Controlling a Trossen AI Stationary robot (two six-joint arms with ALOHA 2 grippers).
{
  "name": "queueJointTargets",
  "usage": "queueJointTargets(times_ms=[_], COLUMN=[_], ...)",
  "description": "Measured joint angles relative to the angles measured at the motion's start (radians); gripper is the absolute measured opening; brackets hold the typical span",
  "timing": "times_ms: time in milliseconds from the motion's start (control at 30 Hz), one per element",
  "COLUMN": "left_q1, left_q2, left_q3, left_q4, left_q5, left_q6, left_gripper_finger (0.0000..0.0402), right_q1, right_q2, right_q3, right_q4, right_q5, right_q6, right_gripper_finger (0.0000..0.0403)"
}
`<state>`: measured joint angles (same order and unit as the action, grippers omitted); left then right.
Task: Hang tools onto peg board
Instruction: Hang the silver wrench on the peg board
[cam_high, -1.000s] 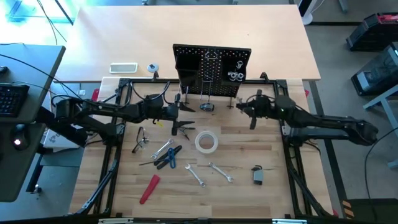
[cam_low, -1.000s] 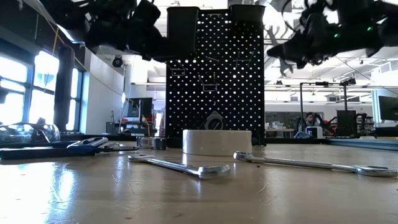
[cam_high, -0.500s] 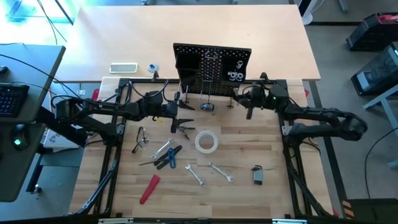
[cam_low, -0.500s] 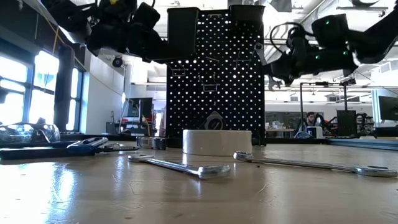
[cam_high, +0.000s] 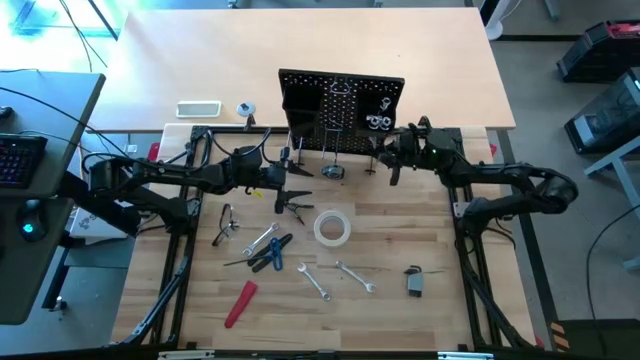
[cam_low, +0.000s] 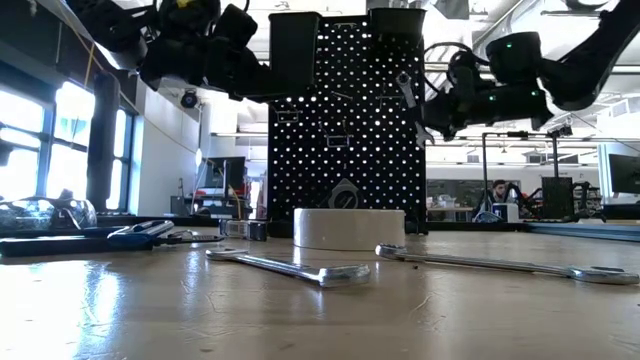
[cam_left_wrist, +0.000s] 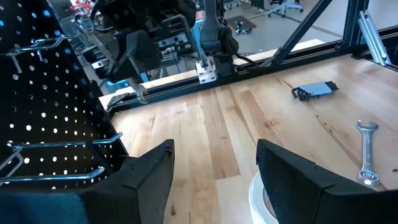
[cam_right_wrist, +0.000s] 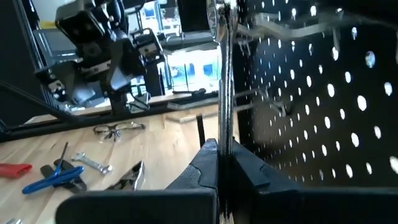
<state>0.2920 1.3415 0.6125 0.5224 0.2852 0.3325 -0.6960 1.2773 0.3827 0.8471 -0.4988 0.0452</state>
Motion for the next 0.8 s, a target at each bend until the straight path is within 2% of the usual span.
queueJointTargets(times_ms=[200, 600, 800], left_q1=[0.0, 0.001, 0.0], left_q2=[0.0, 0.0, 0.0], left_q3=[0.001, 0.001, 0.001], left_q4=[-0.005, -0.014, -0.044], left_q5=[0.001, 0.0, -0.001], left_q6=[-0.008, -0.009, -0.009], left_gripper_finger=[0.022, 0.022, 0.022], right_q1=[0.002, 0.035, 0.021], right_q2=[0.026, 0.023, -0.065], right_q3=[0.022, 0.022, 0.022], right_q4=[-0.004, -0.009, -0.125], right_q5=[0.05, 0.014, 0.009], right_q6=[-0.001, 0.01, -0.018], right_gripper_finger=[0.0003, 0.0003, 0.0003])
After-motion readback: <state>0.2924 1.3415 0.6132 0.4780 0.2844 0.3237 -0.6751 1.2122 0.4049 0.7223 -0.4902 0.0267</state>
